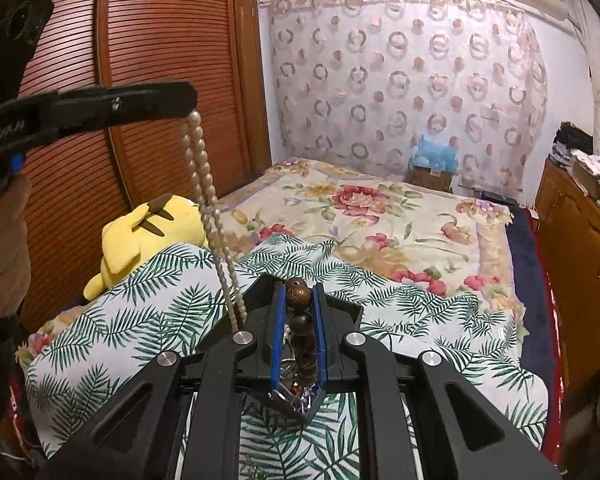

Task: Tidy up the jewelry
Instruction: 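Lower the bead bracelet and pearl strand into the black box and open both grippers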

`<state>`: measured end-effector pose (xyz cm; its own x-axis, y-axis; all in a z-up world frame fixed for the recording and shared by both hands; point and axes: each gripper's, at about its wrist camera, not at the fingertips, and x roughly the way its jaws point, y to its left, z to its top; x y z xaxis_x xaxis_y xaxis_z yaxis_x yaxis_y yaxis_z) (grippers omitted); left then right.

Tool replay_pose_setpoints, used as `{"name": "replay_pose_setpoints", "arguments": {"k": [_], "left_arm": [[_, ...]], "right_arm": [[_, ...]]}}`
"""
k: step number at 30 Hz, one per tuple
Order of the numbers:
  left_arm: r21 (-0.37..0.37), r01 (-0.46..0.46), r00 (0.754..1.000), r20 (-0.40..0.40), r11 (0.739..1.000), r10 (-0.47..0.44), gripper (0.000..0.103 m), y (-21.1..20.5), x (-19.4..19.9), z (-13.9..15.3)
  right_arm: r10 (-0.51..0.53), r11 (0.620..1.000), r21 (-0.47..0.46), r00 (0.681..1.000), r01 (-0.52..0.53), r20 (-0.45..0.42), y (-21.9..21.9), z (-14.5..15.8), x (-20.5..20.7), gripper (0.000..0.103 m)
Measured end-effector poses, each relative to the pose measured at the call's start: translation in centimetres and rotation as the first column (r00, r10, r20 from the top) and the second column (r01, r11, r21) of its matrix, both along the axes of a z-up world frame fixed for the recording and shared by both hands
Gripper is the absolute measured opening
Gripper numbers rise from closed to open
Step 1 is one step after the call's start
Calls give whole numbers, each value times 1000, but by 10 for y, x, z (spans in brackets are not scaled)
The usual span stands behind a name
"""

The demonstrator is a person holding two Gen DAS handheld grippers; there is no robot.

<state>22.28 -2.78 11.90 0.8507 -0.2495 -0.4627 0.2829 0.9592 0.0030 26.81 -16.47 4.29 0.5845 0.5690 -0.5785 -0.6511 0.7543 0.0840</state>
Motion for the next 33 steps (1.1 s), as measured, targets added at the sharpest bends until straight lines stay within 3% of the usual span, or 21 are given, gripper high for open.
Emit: {"name": "replay_pose_setpoints", "arguments": {"k": [6,17,33], "left_arm": [[-5,-22,998,-62,1000,22,5,10,19,-27],[-11,-49,976,-213,999,45,5,26,32,-109],[-74,-51,965,-259,996,31,5,34,19,-153]], "right_arm": [[-2,1000,-10,1000,2,-26,8,-13,16,15],[-12,999,-44,997,9,-73,25,-47,35,15],[-8,998,-57,997,4,-80,32,-55,28,16]]}}
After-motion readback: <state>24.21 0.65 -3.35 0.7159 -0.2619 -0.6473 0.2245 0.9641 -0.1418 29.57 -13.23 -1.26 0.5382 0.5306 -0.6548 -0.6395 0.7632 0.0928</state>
